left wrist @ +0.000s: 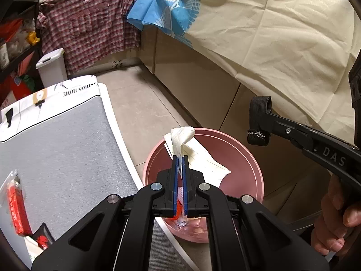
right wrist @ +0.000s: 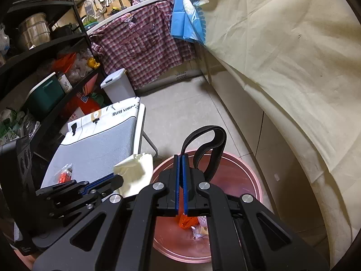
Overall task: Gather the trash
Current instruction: 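Open both tools to drop the tissue and strap into the bin, then move both open tools back over the straws and paper bag on the table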
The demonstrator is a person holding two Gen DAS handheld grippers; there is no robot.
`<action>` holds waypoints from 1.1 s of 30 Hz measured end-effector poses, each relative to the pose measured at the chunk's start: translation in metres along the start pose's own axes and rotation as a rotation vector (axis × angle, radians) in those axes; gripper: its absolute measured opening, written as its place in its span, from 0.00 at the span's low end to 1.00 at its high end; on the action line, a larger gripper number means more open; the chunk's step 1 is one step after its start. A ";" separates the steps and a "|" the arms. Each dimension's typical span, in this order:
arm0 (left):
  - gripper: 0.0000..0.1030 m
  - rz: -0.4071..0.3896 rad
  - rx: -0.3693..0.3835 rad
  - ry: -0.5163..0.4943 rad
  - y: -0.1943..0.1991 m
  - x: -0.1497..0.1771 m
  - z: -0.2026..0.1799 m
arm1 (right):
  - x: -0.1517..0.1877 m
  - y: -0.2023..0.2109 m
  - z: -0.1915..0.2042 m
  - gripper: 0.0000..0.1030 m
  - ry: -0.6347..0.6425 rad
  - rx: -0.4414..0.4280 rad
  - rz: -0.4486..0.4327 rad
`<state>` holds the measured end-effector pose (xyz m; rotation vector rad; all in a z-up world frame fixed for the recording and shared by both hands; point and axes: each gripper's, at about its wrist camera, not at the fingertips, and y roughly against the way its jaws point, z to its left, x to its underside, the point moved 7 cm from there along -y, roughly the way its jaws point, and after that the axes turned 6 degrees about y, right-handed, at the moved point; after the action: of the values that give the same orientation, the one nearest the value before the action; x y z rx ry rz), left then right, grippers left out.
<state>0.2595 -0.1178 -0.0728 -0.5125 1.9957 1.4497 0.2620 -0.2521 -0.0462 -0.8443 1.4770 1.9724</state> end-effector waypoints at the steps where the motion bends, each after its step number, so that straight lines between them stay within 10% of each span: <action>1: 0.03 0.004 0.001 0.001 -0.003 0.000 0.000 | 0.001 -0.002 0.000 0.03 0.003 0.002 0.006; 11: 0.09 0.052 0.011 0.019 -0.022 0.001 0.000 | 0.005 -0.017 -0.008 0.12 -0.007 0.039 0.052; 15: 0.18 0.048 0.018 0.036 -0.021 0.001 0.004 | 0.006 -0.016 -0.013 0.40 -0.022 0.055 0.042; 33: 0.18 -0.082 -0.054 0.020 0.102 -0.011 0.059 | 0.006 0.006 0.029 0.38 0.058 0.011 -0.031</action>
<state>0.2176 -0.0296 -0.0056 -0.6272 1.9322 1.4572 0.2490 -0.2252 -0.0406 -0.9214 1.4970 1.9310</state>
